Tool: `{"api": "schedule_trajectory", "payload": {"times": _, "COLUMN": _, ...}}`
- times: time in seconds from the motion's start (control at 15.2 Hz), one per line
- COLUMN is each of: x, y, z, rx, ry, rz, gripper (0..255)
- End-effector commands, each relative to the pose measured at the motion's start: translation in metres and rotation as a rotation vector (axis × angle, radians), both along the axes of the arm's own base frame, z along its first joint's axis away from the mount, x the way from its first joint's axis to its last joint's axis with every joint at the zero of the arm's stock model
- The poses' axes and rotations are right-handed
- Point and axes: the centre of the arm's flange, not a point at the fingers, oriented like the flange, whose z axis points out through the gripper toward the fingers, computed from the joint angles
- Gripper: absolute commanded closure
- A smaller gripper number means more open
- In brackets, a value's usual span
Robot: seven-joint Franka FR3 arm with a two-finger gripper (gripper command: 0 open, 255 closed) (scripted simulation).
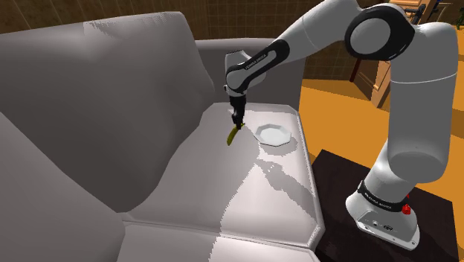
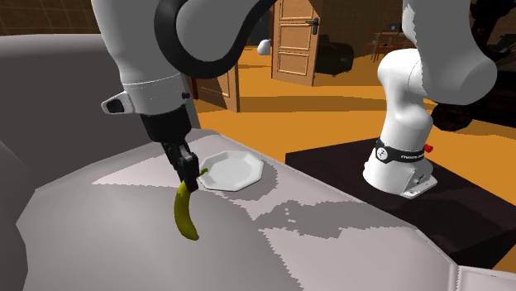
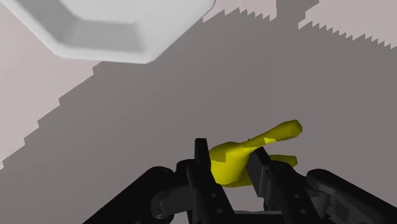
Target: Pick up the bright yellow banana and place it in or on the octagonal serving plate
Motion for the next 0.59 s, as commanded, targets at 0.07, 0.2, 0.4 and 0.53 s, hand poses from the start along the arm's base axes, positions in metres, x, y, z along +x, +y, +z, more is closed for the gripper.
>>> {"api": "schedule_trajectory", "payload": {"times": 0.07, "x": -0.007, "y": -0.011, "z": 0.008, "rx": 0.000, "ry": 0.000, "rz": 0.000, "gripper": 255}}
{"api": "schedule_trajectory", "payload": {"times": 0.2, "x": -0.021, "y": -0.033, "z": 0.009, "rx": 0.000, "ry": 0.000, "rz": 0.000, "gripper": 255}}
{"api": "schedule_trajectory", "payload": {"times": 0.4, "x": -0.042, "y": -0.067, "z": 0.011, "rx": 0.000, "ry": 0.000, "rz": 0.000, "gripper": 255}}
{"api": "schedule_trajectory", "payload": {"times": 0.53, "x": -0.056, "y": -0.089, "z": 0.012, "rx": 0.000, "ry": 0.000, "rz": 0.000, "gripper": 255}}
